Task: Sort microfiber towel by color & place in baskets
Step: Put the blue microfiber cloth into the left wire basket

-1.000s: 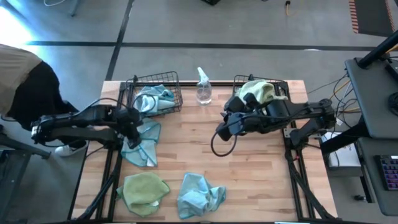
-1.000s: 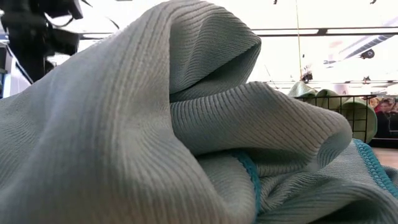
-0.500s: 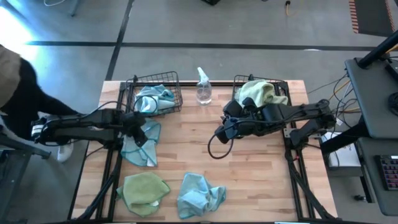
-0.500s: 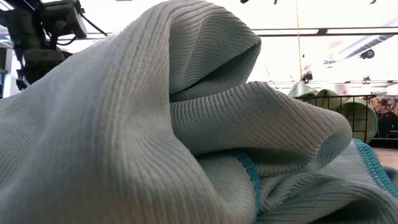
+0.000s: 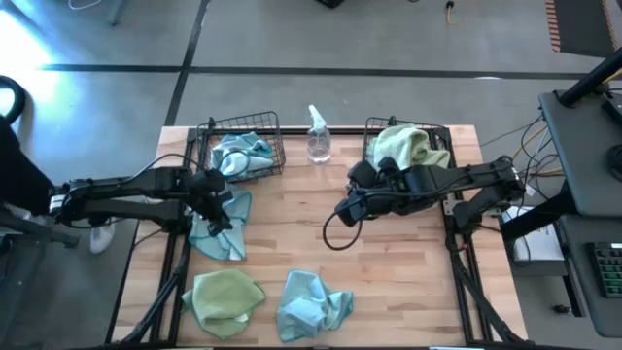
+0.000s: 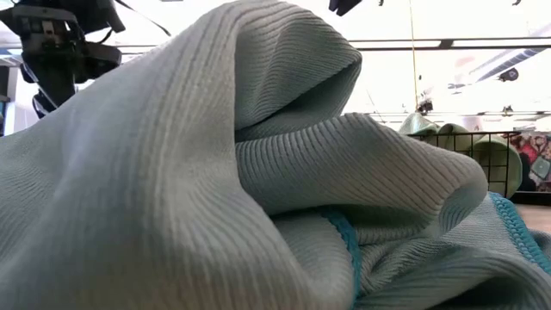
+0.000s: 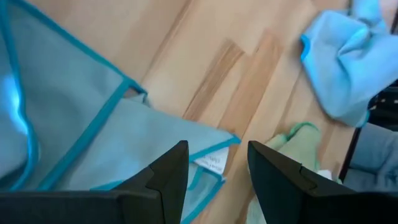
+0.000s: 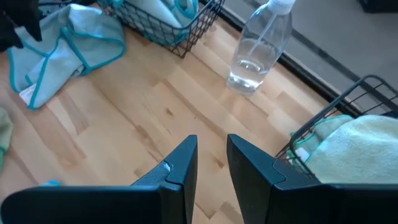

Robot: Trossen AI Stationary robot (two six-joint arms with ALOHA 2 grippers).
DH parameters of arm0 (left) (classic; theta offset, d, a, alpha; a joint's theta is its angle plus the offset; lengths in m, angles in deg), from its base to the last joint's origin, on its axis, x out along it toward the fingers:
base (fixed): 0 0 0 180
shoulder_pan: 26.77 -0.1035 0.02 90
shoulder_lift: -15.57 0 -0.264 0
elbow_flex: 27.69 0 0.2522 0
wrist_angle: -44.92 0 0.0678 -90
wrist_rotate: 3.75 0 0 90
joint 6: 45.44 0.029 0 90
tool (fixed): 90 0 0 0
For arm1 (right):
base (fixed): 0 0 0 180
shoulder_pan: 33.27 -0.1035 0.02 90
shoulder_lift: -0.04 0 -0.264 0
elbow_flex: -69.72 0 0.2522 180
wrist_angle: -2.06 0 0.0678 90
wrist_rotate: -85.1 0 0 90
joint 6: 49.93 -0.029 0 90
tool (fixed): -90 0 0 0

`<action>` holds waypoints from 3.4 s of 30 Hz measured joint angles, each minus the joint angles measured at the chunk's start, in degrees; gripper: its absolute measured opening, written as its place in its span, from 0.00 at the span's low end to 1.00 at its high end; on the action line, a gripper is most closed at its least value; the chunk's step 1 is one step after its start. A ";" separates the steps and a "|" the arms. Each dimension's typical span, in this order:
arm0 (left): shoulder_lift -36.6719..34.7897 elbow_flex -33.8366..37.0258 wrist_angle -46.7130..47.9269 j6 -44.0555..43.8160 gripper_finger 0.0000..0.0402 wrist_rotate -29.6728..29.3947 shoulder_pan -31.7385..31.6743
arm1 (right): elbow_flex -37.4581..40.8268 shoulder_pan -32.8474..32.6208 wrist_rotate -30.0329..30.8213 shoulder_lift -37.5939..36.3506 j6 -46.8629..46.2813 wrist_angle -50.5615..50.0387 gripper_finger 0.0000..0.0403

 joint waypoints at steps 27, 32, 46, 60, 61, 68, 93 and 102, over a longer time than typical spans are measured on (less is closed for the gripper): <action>0.06 10.17 -0.52 -8.78 0.37 -1.90 0.00 | 0.12 0.00 -1.58 0.00 0.17 -0.02 0.20; 0.09 10.49 -1.68 -12.42 0.37 -6.78 -0.02 | 0.12 0.00 -1.57 0.00 0.17 -0.02 0.20; 2.56 11.63 -2.89 -16.76 0.37 -14.26 -0.02 | 0.12 0.00 -1.57 0.00 0.17 -0.02 0.20; 11.89 12.76 -3.41 -16.31 0.37 -14.05 -0.02 | 0.12 0.00 -1.57 0.00 0.19 -0.09 0.20; 12.68 12.73 -3.60 -16.35 0.37 -14.02 -0.02 | 0.12 0.00 -1.57 0.00 0.22 -0.09 0.20; 17.16 12.48 -5.12 -16.09 0.37 -14.16 -0.02 | 0.12 0.00 -1.57 0.00 0.28 -0.26 0.20; 18.10 12.23 -8.51 -14.80 0.02 -16.43 -0.02 | 0.12 0.00 -1.57 0.02 0.22 -0.46 0.20; 16.65 7.24 -8.73 -13.87 0.02 -13.15 0.00 | 0.12 0.00 -1.55 0.02 0.26 -0.46 0.20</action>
